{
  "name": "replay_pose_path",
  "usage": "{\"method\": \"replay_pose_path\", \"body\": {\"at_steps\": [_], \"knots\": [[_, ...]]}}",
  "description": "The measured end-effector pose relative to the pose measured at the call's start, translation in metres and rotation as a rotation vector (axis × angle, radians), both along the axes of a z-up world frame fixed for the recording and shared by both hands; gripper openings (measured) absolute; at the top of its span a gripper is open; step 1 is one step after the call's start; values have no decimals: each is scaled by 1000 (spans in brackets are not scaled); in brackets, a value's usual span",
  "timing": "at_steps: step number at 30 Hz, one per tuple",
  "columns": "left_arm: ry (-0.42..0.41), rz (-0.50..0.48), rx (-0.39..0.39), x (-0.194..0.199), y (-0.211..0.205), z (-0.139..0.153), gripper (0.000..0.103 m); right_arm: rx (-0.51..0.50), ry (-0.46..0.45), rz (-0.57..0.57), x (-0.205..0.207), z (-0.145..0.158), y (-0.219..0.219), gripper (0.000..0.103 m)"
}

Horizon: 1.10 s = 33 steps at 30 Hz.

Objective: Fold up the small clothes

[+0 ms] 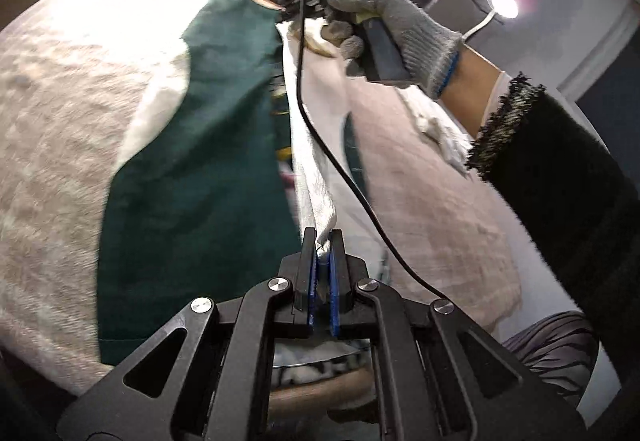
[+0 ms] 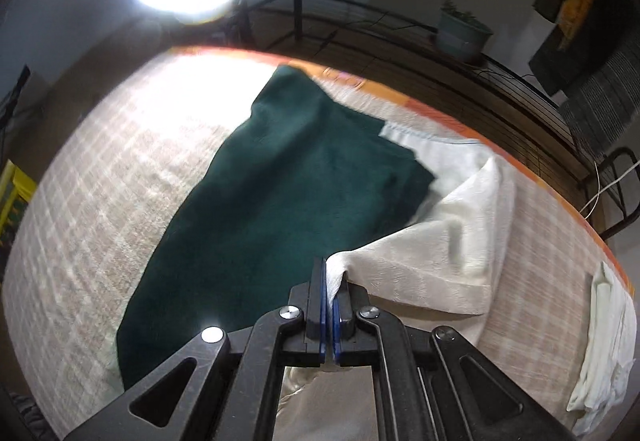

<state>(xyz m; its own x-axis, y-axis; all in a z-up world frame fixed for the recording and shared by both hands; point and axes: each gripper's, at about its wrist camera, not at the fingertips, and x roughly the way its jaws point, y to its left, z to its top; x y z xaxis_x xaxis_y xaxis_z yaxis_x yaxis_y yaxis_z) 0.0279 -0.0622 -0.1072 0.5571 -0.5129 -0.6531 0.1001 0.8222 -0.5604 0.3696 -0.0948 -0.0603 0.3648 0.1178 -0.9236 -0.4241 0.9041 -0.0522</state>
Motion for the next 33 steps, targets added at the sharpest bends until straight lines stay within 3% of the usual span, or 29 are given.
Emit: {"method": "replay_pose_path", "body": {"at_steps": [3, 4, 5, 9, 11, 14, 17, 24, 27, 31, 33], "knots": [[24, 14, 29, -1, 4, -7, 3, 8, 47, 12, 3, -11, 8, 9], [32, 12, 38, -1, 4, -9, 3, 30, 71, 20, 3, -12, 9, 28], [36, 12, 47, -2, 5, -9, 3, 74, 92, 30, 2, -9, 6, 38], [27, 24, 70, -10, 13, -3, 11, 298, 119, 29, -4, 26, -30, 41], [1, 37, 83, -16, 19, 4, 12, 363, 80, -13, -1, 44, -57, 44], [-38, 67, 90, -27, 29, 13, 13, 396, 38, -161, 14, 55, -103, 46], [-59, 105, 99, -29, 39, 20, 13, 384, 39, -281, 31, 46, -131, 49], [-52, 152, 86, -23, 55, 19, 13, 255, 93, -334, 63, -7, -136, 47], [-43, 170, 78, -17, 59, 15, 13, 226, 117, -315, 68, -22, -135, 34], [-30, 199, 74, -12, 67, 11, 13, 175, 107, -265, 69, -26, -130, 0], [-28, 210, 74, -12, 72, 10, 13, 162, 83, -246, 68, -14, -129, 0]]}}
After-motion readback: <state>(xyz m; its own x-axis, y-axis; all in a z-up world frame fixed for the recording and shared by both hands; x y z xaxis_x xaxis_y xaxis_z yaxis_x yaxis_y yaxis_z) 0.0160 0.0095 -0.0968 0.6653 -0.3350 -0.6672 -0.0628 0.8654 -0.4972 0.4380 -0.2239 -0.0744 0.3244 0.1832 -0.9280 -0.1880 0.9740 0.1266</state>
